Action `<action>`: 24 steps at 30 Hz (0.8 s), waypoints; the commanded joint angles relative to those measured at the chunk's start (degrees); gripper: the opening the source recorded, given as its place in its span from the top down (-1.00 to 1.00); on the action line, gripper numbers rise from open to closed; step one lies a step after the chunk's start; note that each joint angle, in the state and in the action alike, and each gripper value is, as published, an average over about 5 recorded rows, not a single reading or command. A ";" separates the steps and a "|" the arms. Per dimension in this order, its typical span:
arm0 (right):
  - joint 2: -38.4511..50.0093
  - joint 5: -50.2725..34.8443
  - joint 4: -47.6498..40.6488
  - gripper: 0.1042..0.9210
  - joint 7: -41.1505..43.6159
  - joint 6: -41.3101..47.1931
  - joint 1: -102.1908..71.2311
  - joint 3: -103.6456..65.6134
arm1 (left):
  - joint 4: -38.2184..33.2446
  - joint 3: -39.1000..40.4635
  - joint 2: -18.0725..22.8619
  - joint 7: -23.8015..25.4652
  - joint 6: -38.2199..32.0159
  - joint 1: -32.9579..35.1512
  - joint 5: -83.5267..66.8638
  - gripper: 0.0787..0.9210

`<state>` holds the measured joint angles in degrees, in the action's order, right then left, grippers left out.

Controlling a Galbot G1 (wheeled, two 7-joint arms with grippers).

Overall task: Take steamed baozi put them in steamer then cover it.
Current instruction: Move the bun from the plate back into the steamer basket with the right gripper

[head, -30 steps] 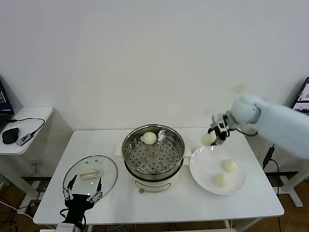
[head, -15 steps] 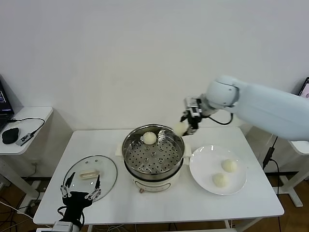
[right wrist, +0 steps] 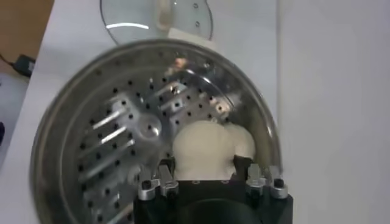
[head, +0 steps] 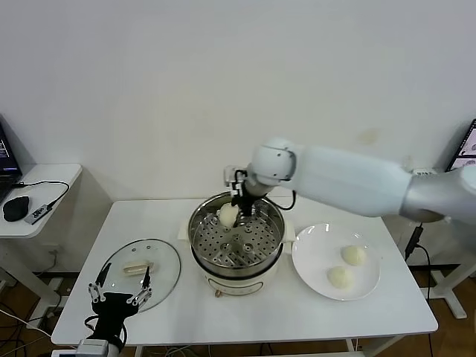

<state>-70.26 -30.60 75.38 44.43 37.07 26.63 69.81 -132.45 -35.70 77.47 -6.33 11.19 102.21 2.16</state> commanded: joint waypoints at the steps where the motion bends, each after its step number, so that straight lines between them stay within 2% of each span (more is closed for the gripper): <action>1: -5.75 -1.45 -4.01 -0.24 -2.15 1.87 -3.71 0.01 | 0.13 -0.05 -0.05 0.04 -0.06 0.02 0.01 -0.77; 13: -7.45 0.03 -6.16 -0.26 -1.65 3.21 -4.96 -0.19 | 0.35 -0.09 -0.12 0.05 -0.09 -0.03 -0.03 -0.77; 16: -7.23 0.17 -6.07 -0.38 -1.29 3.35 -4.87 -0.21 | 0.38 -0.01 -0.08 0.05 -0.07 -0.18 -0.03 -0.77; 20: -5.96 1.02 -4.89 -0.65 0.97 3.06 -3.73 -0.41 | 0.36 0.00 -0.13 0.07 -0.02 -0.23 -0.06 -0.77; 24: -2.53 2.64 -2.68 -0.75 5.40 1.45 -0.20 -0.72 | 0.34 -0.12 -0.19 0.07 -0.02 -0.16 -0.25 -0.77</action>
<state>-73.79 -28.37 72.33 47.11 38.57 25.09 69.00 -132.08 -35.81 77.30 -6.28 11.14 102.04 1.89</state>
